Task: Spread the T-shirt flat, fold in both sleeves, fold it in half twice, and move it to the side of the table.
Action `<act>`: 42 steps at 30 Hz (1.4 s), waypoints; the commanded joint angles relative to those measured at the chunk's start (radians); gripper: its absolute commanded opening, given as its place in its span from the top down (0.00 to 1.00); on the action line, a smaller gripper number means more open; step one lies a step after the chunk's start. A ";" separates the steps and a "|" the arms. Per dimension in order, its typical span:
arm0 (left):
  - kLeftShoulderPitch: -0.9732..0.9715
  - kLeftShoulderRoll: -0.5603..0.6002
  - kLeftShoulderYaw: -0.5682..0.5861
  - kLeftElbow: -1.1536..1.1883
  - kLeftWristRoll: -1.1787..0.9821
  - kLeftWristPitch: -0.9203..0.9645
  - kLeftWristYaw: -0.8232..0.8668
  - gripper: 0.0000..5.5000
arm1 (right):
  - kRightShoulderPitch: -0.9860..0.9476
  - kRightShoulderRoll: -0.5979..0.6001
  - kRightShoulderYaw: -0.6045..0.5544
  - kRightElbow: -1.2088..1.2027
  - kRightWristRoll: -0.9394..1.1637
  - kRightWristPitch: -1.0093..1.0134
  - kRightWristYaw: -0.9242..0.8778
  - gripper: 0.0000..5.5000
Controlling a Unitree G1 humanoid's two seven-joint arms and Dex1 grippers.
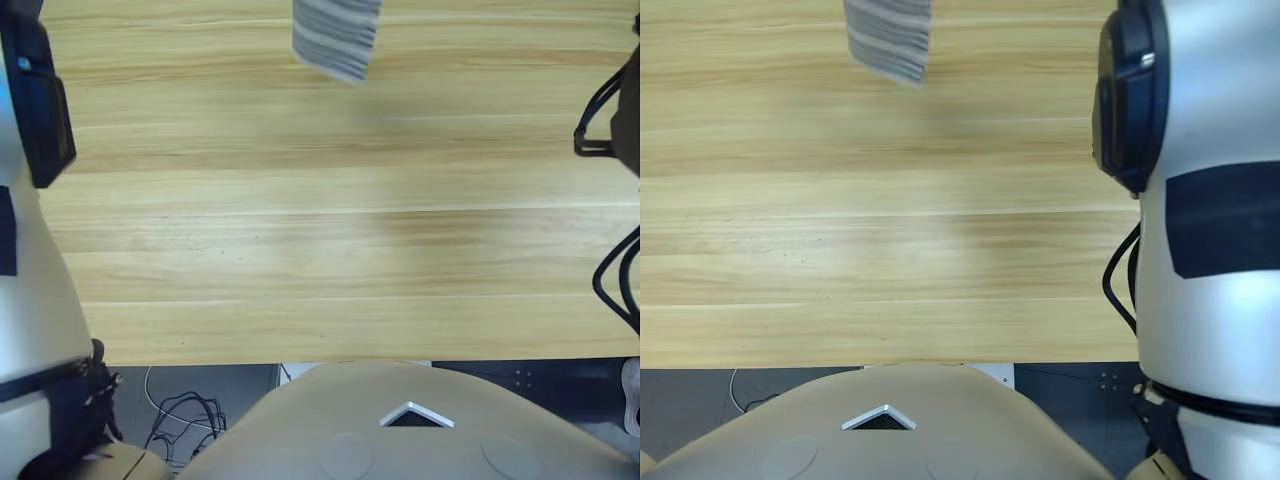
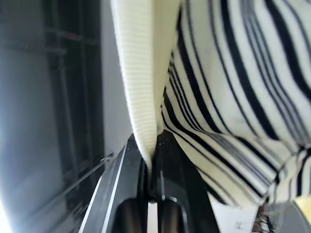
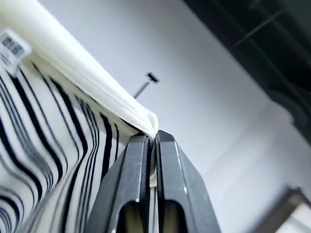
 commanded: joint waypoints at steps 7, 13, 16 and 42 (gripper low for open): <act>1.178 0.853 0.176 -1.215 -0.697 -0.122 -0.641 0.98 | 0.585 -0.068 -0.108 -0.540 0.397 0.199 0.885 0.98; 1.293 0.840 0.499 -1.484 -0.733 0.077 -0.820 0.98 | 0.703 -0.152 -0.133 -0.865 0.467 0.433 0.950 0.98; 1.043 0.692 0.355 -1.375 -0.707 0.131 -0.907 0.98 | 0.575 -0.144 -0.114 -0.717 0.394 0.396 0.854 0.98; 1.064 0.545 0.460 -1.519 -1.146 0.449 -1.380 0.98 | 0.819 -0.439 0.227 -1.299 0.630 0.445 1.078 0.98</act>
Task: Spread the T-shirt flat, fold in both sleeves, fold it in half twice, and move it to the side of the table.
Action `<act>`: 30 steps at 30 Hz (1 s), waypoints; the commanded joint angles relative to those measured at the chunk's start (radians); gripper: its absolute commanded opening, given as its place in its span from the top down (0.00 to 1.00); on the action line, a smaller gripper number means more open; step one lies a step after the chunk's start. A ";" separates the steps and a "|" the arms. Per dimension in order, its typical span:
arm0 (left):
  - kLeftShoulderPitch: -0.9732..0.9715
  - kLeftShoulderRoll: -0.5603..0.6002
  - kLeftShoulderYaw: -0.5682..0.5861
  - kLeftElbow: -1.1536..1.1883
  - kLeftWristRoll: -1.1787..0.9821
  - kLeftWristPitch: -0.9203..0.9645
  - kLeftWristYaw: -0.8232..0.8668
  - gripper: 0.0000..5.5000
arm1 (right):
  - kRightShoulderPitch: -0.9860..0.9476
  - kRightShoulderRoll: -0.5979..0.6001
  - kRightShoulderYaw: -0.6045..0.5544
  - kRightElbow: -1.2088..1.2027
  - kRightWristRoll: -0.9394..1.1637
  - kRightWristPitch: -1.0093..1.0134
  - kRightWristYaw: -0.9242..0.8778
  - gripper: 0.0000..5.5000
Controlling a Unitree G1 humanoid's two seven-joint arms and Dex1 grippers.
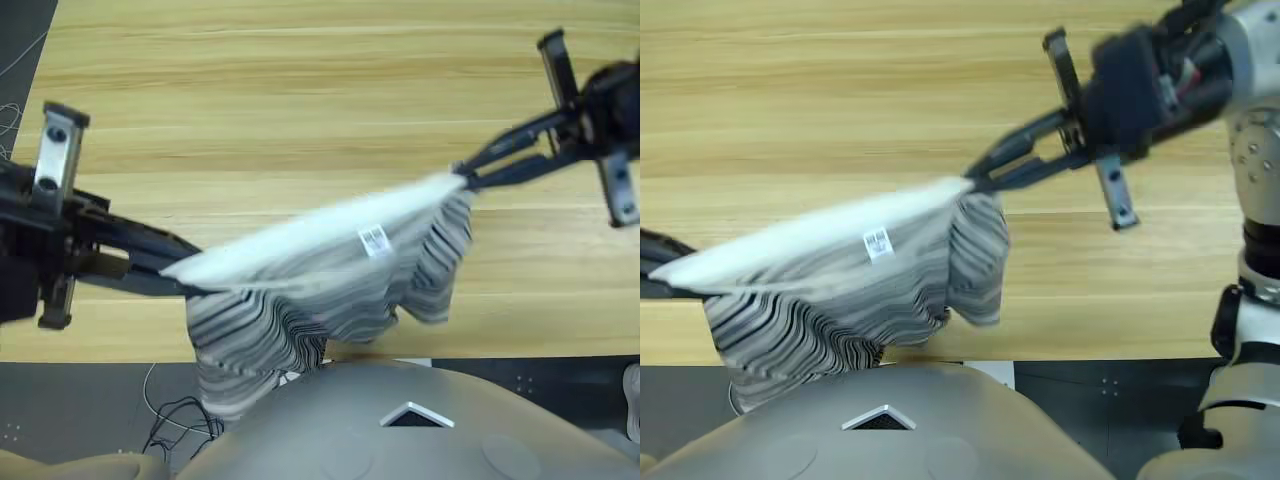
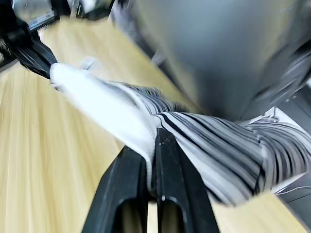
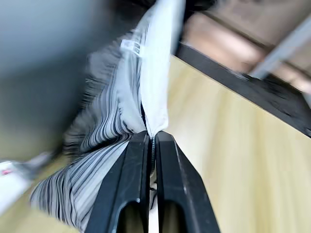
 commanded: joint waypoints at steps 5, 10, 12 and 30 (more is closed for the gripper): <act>-0.856 -0.364 -0.727 0.998 1.292 -0.419 0.606 0.98 | -0.389 0.338 0.189 0.877 -0.596 -0.308 -0.527 0.98; -1.328 -0.557 -0.998 1.556 1.686 -0.298 1.431 0.98 | -0.798 0.421 0.327 1.373 -0.907 -0.387 -1.261 0.98; -1.410 -0.589 -0.967 1.606 1.666 -0.259 1.615 0.98 | -0.893 0.415 0.362 1.417 -0.981 -0.396 -1.490 0.98; -0.914 -0.421 -1.029 1.551 1.571 -0.835 1.457 0.98 | -0.645 0.469 0.260 1.511 -0.959 -0.913 -1.256 0.98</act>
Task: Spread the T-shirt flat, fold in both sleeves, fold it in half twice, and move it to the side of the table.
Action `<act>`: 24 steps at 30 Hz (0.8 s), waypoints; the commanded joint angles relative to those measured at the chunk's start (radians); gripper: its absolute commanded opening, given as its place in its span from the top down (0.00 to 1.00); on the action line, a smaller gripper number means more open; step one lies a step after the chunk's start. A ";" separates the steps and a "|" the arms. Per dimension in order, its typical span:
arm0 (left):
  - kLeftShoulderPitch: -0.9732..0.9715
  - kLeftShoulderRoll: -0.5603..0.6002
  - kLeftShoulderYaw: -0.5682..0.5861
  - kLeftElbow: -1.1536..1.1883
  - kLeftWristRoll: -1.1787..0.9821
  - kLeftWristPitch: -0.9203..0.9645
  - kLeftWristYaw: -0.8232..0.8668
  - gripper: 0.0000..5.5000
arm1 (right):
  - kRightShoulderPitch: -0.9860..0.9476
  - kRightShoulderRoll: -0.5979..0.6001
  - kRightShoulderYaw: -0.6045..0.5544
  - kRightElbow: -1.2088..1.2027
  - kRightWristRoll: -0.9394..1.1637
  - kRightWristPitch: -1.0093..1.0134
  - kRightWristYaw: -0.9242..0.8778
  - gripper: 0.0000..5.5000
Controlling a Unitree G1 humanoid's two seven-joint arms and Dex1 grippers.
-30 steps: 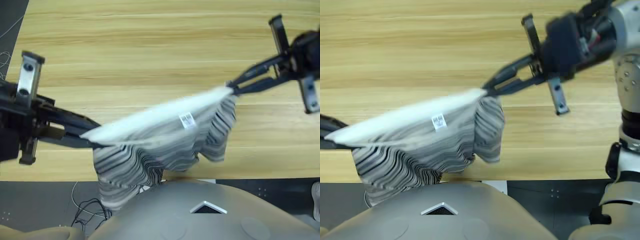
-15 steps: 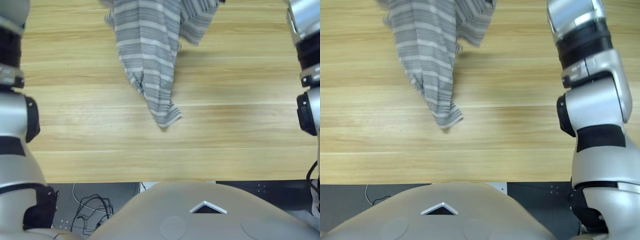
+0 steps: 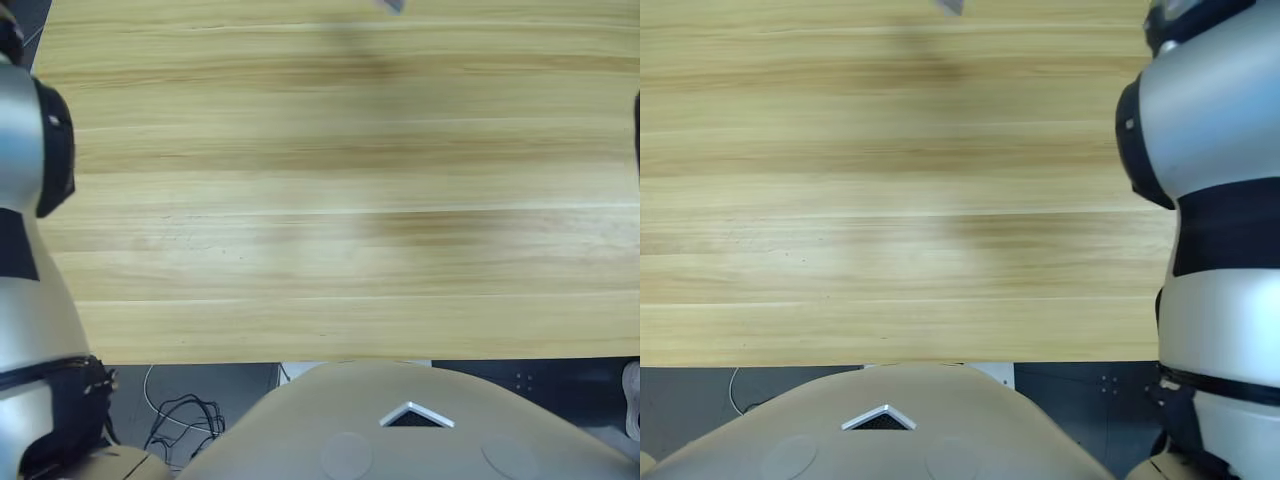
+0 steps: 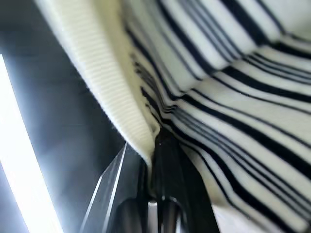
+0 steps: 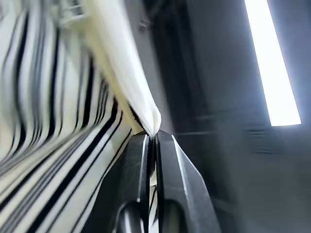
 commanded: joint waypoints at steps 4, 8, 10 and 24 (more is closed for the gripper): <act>0.686 0.496 -0.040 -0.833 -0.390 -0.353 -0.678 0.98 | 0.478 -0.059 -0.237 -0.282 0.612 0.073 1.407 0.98; 0.856 0.746 -0.016 -1.399 -0.676 -0.101 -0.914 0.98 | 0.657 -0.213 -0.180 -0.730 0.867 0.437 1.747 0.98; 0.886 0.824 0.027 -1.548 -0.758 -0.011 -0.987 0.98 | 0.681 -0.230 -0.192 -0.811 0.905 0.507 1.780 0.98; 1.301 0.847 0.119 -1.828 -0.675 0.228 -1.154 0.98 | 1.045 -0.389 -0.124 -1.248 0.882 0.734 1.855 0.98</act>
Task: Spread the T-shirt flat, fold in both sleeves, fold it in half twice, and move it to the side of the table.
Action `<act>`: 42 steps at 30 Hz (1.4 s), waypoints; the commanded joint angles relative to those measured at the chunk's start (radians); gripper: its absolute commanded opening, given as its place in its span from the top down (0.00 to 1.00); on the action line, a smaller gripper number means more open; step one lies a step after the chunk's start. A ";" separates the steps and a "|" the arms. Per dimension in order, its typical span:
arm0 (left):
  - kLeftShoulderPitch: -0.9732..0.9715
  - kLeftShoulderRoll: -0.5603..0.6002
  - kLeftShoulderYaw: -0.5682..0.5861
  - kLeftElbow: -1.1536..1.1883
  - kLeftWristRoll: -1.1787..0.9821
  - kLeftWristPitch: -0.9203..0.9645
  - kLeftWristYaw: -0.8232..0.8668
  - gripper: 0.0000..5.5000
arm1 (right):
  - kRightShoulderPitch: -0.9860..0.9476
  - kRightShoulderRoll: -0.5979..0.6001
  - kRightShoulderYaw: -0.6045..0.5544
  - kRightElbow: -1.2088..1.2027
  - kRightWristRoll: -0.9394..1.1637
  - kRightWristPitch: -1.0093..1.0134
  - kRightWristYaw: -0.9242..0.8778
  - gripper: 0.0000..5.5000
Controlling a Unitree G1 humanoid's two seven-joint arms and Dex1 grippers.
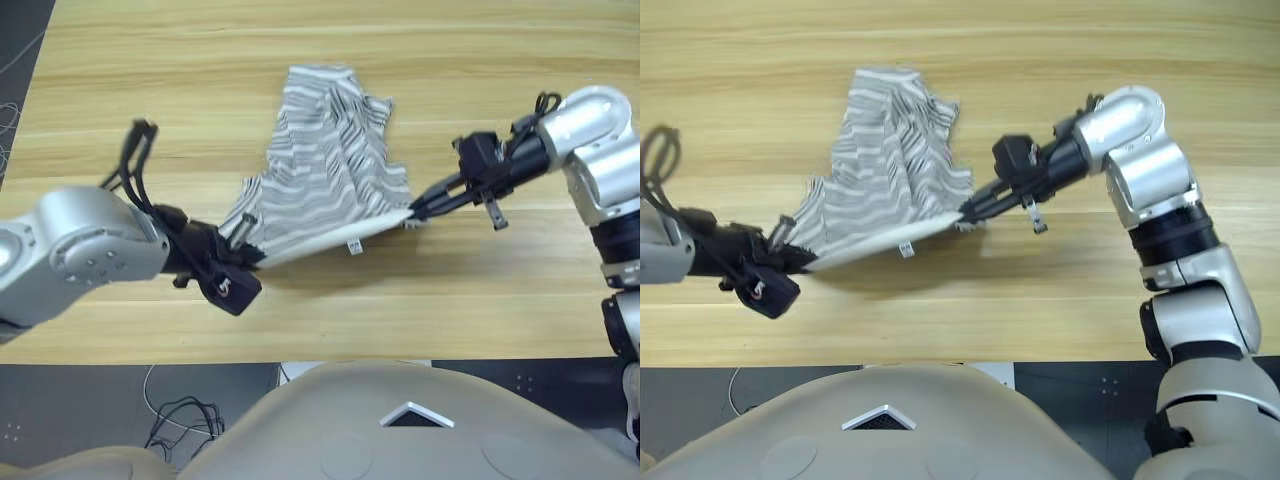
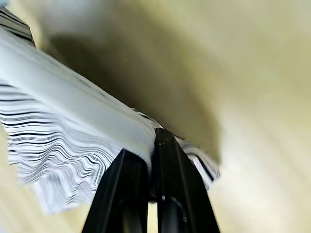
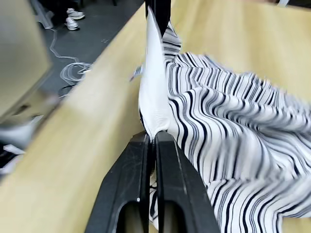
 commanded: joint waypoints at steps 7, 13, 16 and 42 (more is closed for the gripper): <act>0.138 -0.067 0.092 0.031 0.057 0.007 -0.168 0.98 | 0.134 0.003 0.064 -0.088 -0.132 0.048 -0.093 0.93; 0.121 -0.193 0.150 -0.023 -0.038 0.089 -0.252 0.77 | 0.128 -0.023 -0.001 -0.199 -0.036 0.101 -0.023 0.75; 0.209 -0.142 0.260 -0.181 -0.247 0.202 -0.256 0.77 | 0.103 -0.101 -0.015 -0.262 0.089 0.106 0.010 0.75; -0.049 -0.708 0.103 1.058 0.158 -0.232 -0.120 0.77 | 0.042 0.250 0.045 0.545 -0.458 -0.384 -0.402 0.75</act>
